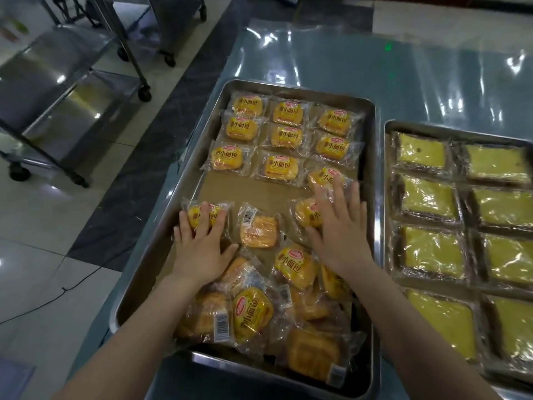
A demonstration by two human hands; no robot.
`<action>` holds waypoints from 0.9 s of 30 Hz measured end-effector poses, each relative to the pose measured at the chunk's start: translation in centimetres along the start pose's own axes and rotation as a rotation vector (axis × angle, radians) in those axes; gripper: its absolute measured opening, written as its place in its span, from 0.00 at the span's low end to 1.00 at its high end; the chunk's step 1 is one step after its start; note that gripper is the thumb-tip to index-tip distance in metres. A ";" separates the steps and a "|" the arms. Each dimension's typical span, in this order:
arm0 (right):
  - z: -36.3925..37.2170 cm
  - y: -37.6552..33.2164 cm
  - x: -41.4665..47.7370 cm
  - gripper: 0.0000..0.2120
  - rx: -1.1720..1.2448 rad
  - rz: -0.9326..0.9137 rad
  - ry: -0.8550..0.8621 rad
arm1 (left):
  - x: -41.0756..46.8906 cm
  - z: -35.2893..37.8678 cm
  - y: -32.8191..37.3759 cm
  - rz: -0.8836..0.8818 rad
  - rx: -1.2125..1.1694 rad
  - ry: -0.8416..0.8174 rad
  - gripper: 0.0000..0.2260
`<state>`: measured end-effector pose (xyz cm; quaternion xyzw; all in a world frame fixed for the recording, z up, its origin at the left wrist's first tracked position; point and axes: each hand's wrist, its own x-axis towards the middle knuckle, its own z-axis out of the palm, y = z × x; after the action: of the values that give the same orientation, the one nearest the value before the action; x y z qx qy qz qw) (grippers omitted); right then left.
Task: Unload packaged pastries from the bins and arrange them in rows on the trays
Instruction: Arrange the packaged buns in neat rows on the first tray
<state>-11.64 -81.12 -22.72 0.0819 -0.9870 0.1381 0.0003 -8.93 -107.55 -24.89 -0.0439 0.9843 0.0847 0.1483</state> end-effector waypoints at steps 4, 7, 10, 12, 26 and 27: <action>0.7 0.4 1.8 0.28 -0.070 -0.145 -0.213 | 0.1 -0.5 -0.2 0.015 -0.032 -0.087 0.31; 1.1 0.9 1.9 0.28 -0.061 -0.113 -0.293 | 0.5 -1.4 -0.7 0.001 -0.131 -0.161 0.29; 1.4 0.5 0.6 0.28 -0.068 -0.053 -0.294 | 0.6 -1.5 -1.2 0.013 -0.166 -0.188 0.29; 1.5 0.2 0.3 0.27 -0.083 -0.037 -0.290 | 0.7 -1.1 -1.5 0.034 -0.145 -0.175 0.30; 2.6 0.3 1.4 0.20 -0.048 0.017 -0.015 | 4.7 0.2 -1.1 0.089 -0.145 0.001 0.33; 2.6 0.3 1.3 0.20 -0.040 0.011 -0.007 | 4.6 0.4 -1.1 0.091 -0.147 0.020 0.33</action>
<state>-12.94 -81.76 -25.27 0.0768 -0.9900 0.1182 -0.0022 -13.12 -108.84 -26.81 -0.0109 0.9779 0.1629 0.1306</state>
